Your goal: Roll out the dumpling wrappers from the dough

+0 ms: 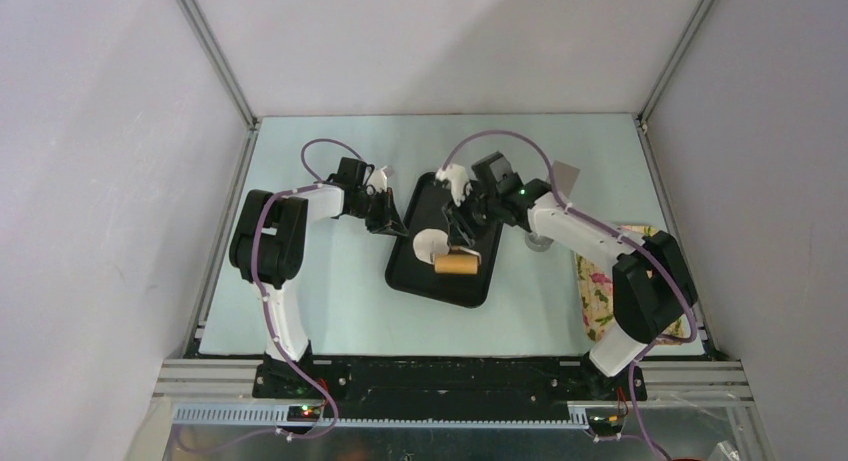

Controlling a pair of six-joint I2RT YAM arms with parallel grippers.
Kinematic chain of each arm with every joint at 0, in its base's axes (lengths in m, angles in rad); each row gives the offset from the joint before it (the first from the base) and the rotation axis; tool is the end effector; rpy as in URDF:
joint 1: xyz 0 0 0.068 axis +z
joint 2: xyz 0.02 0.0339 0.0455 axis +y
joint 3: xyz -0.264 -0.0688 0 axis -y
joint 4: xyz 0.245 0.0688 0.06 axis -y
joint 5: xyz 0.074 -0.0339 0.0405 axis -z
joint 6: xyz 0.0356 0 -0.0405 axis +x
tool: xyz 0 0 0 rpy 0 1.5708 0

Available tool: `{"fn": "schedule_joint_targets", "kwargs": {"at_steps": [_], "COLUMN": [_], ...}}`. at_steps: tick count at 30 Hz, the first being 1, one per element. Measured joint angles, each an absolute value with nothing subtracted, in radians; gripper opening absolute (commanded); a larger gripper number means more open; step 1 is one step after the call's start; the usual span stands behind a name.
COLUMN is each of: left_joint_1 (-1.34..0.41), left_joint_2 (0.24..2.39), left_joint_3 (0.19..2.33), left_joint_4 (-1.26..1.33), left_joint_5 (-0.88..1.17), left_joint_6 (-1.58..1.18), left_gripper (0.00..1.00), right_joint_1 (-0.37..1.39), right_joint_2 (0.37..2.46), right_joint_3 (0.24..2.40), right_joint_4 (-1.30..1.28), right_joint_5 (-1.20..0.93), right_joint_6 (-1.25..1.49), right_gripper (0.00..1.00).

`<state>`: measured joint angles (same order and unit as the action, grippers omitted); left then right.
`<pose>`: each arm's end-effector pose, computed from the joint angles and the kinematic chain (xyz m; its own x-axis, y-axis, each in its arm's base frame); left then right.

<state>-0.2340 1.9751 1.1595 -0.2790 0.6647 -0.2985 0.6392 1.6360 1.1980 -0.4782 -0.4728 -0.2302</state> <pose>0.3667 -0.1100 0.1283 -0.9609 -0.0089 -0.2769 0.1831 0.7297 -0.6588 0.2703 0.2211 0.2435 -0.4479 -0.5861 -0.6752 -0.8790 0.4267 0.2128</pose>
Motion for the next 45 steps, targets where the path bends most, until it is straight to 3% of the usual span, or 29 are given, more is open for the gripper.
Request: {"fn": "schedule_joint_targets", "kwargs": {"at_steps": [8, 18, 35, 45], "left_joint_1": [-0.234, -0.234, -0.234, -0.234], "left_joint_2": [1.975, 1.975, 1.975, 1.975], "left_joint_3": [1.159, 1.159, 1.159, 1.159], "left_joint_4": [-0.279, -0.279, -0.279, -0.279], "left_joint_5": [0.665, 0.665, 0.665, 0.665], "left_joint_6": [-0.299, -0.299, -0.299, -0.299], "left_gripper": [0.0, 0.0, 0.0, 0.0], "right_joint_1": [0.627, 0.633, 0.55, 0.548], "right_joint_2": [1.67, 1.926, 1.953, 1.925], "right_joint_3": [1.396, 1.451, 1.475, 1.449], "right_joint_4": [-0.412, -0.414, -0.363, -0.281], "right_joint_5": [-0.393, -0.416, -0.26, -0.004], "right_joint_6": [-0.08, 0.178, 0.3, 0.244], "right_gripper": [0.0, 0.0, 0.0, 0.0]}}
